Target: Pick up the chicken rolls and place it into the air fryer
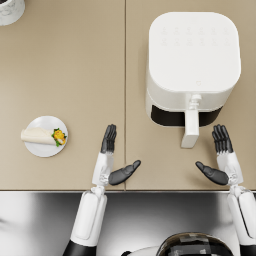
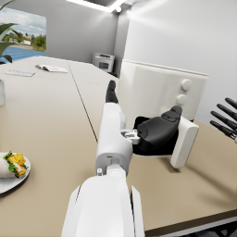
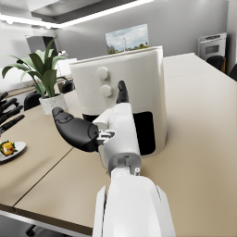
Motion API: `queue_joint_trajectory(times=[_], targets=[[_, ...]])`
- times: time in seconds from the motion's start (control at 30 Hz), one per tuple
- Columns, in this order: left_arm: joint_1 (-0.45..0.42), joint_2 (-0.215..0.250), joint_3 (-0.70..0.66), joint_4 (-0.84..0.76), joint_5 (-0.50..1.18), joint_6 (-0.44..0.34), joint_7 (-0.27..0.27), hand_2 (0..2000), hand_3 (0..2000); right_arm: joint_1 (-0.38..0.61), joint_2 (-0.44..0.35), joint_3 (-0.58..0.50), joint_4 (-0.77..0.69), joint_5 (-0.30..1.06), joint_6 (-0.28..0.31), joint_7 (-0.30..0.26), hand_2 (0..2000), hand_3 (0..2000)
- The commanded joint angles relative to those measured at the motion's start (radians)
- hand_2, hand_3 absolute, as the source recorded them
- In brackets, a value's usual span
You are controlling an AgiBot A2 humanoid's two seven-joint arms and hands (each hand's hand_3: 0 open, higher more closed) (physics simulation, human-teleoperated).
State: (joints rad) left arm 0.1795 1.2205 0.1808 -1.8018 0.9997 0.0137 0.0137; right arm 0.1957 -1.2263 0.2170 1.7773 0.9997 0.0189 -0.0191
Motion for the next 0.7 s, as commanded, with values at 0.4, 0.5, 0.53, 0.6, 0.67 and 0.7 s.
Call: queue_joint_trajectory(times=[0.4, 0.5, 0.53, 0.6, 0.67, 0.7], targets=[[-0.015, 0.027, -0.191, -0.07, 0.356, -0.013, -0.013, 0, 0, 0.019, -0.043, -0.058, -0.02, 0.26, -0.019, 0.019, 0, 0], [-0.014, 0.032, -0.235, -0.064, 0.49, -0.014, -0.014, 0, 0, 0.015, -0.049, -0.063, -0.034, 0.279, -0.019, 0.019, 0, 0], [-0.006, 0.033, -0.251, -0.059, 0.535, -0.014, -0.014, 0, 0, 0.011, -0.05, -0.064, -0.029, 0.282, -0.019, 0.019, 0, 0], [0.022, 0.032, -0.293, -0.037, 0.625, -0.036, -0.014, 0, 0, 0.005, -0.053, -0.059, -0.034, 0.286, -0.019, 0.019, 0, 0], [0.036, 0.031, -0.319, -0.029, 0.715, -0.249, -0.095, 0, 0, 0.005, -0.057, -0.064, -0.038, 0.288, -0.019, 0.019, 0, 0], [0.045, 0.03, -0.332, -0.022, 0.76, -0.314, -0.119, 0, 0, 0.004, -0.06, -0.057, -0.04, 0.289, -0.019, 0.019, 0, 0]])
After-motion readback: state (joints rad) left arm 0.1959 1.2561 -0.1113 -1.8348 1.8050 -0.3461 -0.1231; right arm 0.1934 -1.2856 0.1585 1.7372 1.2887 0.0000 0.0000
